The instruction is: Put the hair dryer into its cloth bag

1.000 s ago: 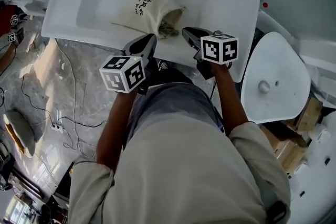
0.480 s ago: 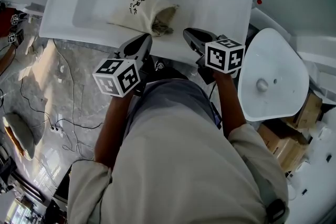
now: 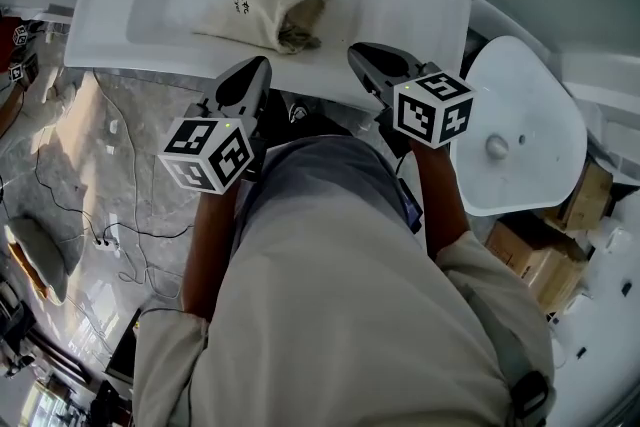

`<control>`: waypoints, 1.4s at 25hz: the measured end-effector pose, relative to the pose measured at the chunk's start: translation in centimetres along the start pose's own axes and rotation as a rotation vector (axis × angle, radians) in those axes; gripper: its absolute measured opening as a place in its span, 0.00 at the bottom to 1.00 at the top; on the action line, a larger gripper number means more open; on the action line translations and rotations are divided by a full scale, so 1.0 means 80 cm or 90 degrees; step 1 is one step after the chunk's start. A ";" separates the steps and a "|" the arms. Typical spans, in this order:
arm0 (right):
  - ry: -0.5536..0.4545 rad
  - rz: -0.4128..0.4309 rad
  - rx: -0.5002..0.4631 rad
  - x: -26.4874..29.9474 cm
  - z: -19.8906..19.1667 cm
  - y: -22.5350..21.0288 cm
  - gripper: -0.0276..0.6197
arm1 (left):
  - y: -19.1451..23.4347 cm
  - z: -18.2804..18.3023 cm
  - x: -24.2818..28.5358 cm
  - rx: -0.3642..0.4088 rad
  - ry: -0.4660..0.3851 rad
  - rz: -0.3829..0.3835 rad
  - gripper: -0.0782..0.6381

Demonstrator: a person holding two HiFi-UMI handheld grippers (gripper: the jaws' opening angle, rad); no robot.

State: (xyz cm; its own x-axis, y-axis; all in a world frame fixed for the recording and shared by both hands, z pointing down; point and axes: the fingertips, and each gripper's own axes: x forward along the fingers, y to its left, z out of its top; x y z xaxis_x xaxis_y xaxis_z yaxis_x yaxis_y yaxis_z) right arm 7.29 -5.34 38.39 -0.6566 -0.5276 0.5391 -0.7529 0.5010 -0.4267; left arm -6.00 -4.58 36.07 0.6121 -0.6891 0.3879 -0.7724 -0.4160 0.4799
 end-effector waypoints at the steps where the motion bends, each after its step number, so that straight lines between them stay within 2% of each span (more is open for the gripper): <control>1: 0.001 -0.007 -0.017 -0.004 0.001 0.002 0.10 | -0.001 0.002 -0.003 0.005 -0.004 0.002 0.12; 5: 0.001 -0.036 -0.068 -0.017 0.005 0.003 0.10 | -0.003 0.008 -0.014 0.013 -0.017 0.024 0.12; 9: -0.027 -0.055 -0.060 -0.026 0.011 -0.004 0.06 | -0.004 0.005 -0.018 0.013 -0.018 0.033 0.12; 13: -0.041 -0.061 -0.059 -0.033 0.013 -0.001 0.06 | 0.006 0.000 -0.022 -0.011 -0.019 0.059 0.12; 22: -0.024 -0.083 -0.058 -0.036 0.002 0.006 0.06 | 0.011 -0.010 -0.030 0.019 -0.006 0.093 0.12; 35: -0.005 -0.106 -0.060 -0.044 -0.008 0.002 0.06 | 0.015 -0.013 -0.035 -0.006 -0.015 0.118 0.12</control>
